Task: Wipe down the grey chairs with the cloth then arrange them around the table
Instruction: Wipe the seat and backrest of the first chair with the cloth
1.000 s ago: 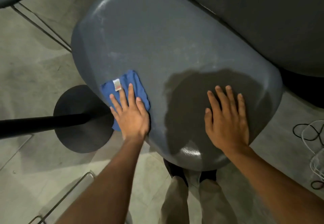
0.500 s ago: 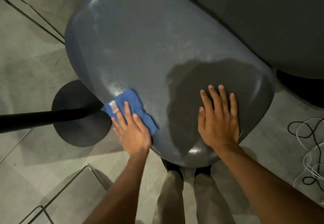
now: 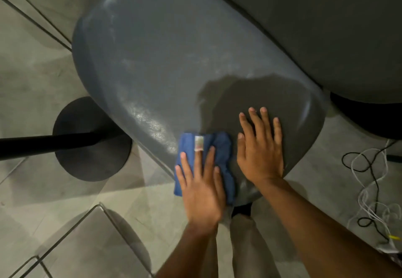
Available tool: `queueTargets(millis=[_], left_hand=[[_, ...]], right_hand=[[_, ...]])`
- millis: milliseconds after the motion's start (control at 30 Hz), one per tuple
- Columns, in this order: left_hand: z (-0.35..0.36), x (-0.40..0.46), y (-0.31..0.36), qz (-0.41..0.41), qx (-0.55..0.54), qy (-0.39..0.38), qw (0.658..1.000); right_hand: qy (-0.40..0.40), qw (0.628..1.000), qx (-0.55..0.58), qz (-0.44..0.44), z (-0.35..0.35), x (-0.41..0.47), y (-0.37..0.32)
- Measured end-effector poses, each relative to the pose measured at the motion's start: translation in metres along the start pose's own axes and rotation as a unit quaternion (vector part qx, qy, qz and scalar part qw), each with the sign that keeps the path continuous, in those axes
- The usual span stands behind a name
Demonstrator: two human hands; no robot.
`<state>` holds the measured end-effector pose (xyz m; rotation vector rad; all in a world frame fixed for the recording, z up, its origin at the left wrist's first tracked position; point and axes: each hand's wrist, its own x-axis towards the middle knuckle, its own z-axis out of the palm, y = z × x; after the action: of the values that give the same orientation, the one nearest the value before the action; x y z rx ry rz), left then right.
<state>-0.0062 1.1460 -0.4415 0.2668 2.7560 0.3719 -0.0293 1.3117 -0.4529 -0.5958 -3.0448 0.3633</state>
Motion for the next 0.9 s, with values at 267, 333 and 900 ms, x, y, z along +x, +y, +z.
queueTargets(millis=[267,333,900], left_hand=[[-0.010,0.102,0.018,-0.040,0.012,0.047,0.998],[0.001,0.067,0.034,0.069,0.037,0.022,0.997],[-0.008,0.095,0.064,0.079,0.012,-0.035,0.996]], right_hand=[[0.012,0.997,0.076,0.016,-0.003,0.003,0.002],[0.026,0.990,0.135,0.034,-0.006,0.005,0.003],[0.042,0.897,0.411,0.155,-0.053,-0.012,0.026]])
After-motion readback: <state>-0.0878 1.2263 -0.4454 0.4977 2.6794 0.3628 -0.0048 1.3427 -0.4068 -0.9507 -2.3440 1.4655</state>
